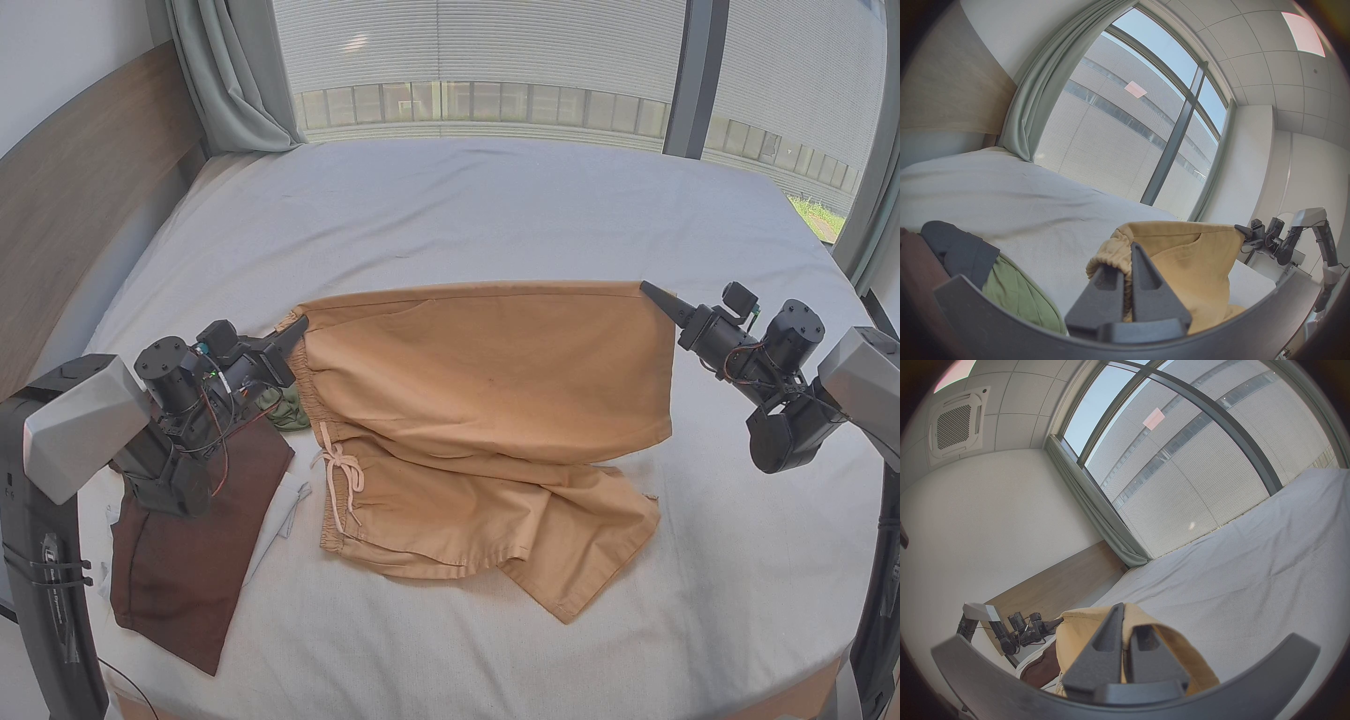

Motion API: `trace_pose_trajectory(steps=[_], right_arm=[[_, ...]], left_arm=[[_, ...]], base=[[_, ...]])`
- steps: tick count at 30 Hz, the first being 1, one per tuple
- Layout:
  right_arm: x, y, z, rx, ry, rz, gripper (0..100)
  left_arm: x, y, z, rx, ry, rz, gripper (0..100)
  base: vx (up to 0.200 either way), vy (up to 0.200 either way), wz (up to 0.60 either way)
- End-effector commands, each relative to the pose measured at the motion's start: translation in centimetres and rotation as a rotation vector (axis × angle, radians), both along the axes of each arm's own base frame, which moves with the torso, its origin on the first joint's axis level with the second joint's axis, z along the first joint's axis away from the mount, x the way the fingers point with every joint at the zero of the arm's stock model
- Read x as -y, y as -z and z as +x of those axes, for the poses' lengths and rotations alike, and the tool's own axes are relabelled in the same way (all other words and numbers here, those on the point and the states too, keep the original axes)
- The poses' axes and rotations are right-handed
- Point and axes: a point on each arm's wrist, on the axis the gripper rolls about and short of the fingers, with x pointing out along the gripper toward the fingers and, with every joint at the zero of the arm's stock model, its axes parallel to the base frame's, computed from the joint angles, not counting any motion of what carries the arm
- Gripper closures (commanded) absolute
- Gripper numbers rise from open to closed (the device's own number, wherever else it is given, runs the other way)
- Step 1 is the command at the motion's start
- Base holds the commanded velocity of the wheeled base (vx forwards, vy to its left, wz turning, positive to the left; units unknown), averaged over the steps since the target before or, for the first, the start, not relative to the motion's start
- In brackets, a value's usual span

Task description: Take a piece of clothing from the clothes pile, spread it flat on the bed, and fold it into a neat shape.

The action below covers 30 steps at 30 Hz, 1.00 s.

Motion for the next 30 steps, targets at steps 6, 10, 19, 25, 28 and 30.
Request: trace_pose_trajectory(steps=[6, 10, 19, 25, 28, 30], right_arm=[[-0.2, 3.3, 3.8, -0.027, -0.010, 0.028, 100], [-0.5, 3.8, 4.7, -0.039, -0.005, 0.031, 100], [-0.7, 4.7, 6.4, -0.036, -0.004, 0.030, 100], [-0.9, 5.3, 7.2, -0.024, -0.005, 0.030, 100], [-0.9, 5.3, 7.4, -0.027, -0.004, 0.028, 0], [-0.8, 4.9, 7.6, -0.017, 0.001, 0.031, 0]], left_arm=[[1.6, 2.6, 2.9, -0.020, -0.014, -0.088, 100], [1.5, 3.2, 3.3, -0.033, -0.012, -0.106, 100], [1.6, 4.5, 4.6, -0.024, -0.012, -0.112, 100], [1.8, 4.2, 5.1, -0.021, 0.005, -0.150, 100], [1.8, 4.0, 5.2, -0.015, 0.009, -0.163, 100], [1.8, 3.9, 5.5, -0.022, 0.020, -0.181, 0]], base=[[0.000, 0.000, 0.00], [0.000, 0.000, 0.00], [0.000, 0.000, 0.00], [0.000, 0.000, 0.00], [0.000, 0.000, 0.00], [0.000, 0.000, 0.00]])
